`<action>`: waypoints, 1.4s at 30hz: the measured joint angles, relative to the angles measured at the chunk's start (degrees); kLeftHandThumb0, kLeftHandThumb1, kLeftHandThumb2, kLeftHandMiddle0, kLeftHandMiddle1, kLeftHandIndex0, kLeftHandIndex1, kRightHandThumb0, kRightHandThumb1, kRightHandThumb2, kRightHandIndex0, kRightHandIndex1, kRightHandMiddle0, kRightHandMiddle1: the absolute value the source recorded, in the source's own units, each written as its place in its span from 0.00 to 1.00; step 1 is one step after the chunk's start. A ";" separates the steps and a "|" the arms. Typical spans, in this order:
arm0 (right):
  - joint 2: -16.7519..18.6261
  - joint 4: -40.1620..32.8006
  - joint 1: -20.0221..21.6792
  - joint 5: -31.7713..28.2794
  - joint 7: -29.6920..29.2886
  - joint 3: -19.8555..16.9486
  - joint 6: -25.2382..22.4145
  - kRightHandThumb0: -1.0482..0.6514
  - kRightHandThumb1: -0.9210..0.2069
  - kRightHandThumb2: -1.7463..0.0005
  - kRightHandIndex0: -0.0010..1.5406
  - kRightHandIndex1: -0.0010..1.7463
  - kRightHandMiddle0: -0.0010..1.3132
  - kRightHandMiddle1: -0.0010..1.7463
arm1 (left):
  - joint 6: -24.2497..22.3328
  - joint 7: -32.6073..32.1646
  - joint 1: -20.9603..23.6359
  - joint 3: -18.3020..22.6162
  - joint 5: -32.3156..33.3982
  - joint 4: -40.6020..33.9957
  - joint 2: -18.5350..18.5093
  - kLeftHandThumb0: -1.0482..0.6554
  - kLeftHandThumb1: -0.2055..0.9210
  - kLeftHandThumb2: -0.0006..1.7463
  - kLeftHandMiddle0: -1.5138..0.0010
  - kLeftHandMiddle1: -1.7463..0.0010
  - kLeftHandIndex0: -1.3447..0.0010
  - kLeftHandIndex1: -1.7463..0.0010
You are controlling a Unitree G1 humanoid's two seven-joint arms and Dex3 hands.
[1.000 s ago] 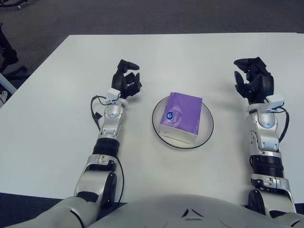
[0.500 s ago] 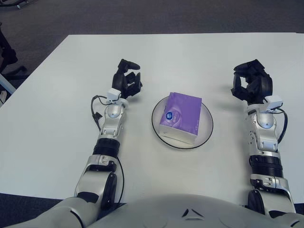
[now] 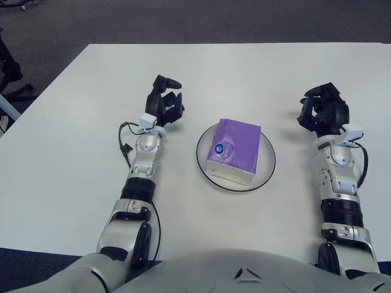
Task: Put the tissue paper into the plate.
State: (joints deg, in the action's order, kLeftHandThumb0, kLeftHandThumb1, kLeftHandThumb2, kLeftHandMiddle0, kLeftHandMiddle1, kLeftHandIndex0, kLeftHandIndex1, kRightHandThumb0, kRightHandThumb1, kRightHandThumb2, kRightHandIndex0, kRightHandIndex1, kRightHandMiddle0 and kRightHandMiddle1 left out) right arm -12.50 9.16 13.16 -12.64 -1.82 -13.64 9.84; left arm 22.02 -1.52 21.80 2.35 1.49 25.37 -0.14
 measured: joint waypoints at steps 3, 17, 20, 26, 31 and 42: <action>-0.22 1.64 0.35 0.44 0.81 0.14 1.51 0.46 0.24 0.50 0.43 1.00 0.25 1.00 | 0.00 -0.04 -0.02 -0.05 -0.03 -0.10 0.07 0.40 0.85 0.43 0.45 0.00 0.77 0.00; -1.66 3.15 0.37 2.08 4.18 1.64 0.53 0.40 0.16 0.57 0.48 1.00 0.24 1.00 | 0.00 -0.22 -0.01 -0.35 -0.11 -0.60 0.82 0.40 0.84 0.43 0.45 0.00 0.77 0.00; -1.73 3.24 0.40 2.08 4.59 1.68 0.30 0.40 0.16 0.57 0.48 1.00 0.24 1.00 | 0.00 -0.23 -0.01 -0.37 -0.14 -0.60 0.84 0.40 0.84 0.43 0.45 0.00 0.77 0.00; -1.73 3.39 0.48 2.06 5.48 1.75 0.01 0.40 0.16 0.57 0.48 1.00 0.23 1.00 | 0.00 -0.23 -0.01 -0.41 -0.19 -0.59 0.85 0.40 0.84 0.43 0.45 0.00 0.77 0.00; -1.77 3.44 0.49 2.05 6.66 1.82 -0.35 0.40 0.15 0.58 0.48 1.00 0.23 1.00 | 0.00 -0.23 -0.01 -0.46 -0.27 -0.59 0.84 0.40 0.84 0.44 0.45 0.00 0.77 0.00; -1.90 3.71 0.58 2.04 8.62 1.81 -0.93 0.40 0.15 0.58 0.48 1.00 0.23 1.00 | 0.03 -0.23 -0.01 -0.49 -0.35 -0.52 0.84 0.40 0.83 0.44 0.45 0.00 0.76 0.00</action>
State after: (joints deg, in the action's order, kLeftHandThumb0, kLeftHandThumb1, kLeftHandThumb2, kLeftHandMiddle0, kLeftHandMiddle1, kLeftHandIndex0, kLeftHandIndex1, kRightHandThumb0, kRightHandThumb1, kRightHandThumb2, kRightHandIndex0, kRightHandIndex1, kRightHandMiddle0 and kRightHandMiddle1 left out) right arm -14.40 12.87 13.74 -10.60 6.80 -11.83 8.92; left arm 22.05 -1.75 21.78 1.86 1.14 24.85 0.71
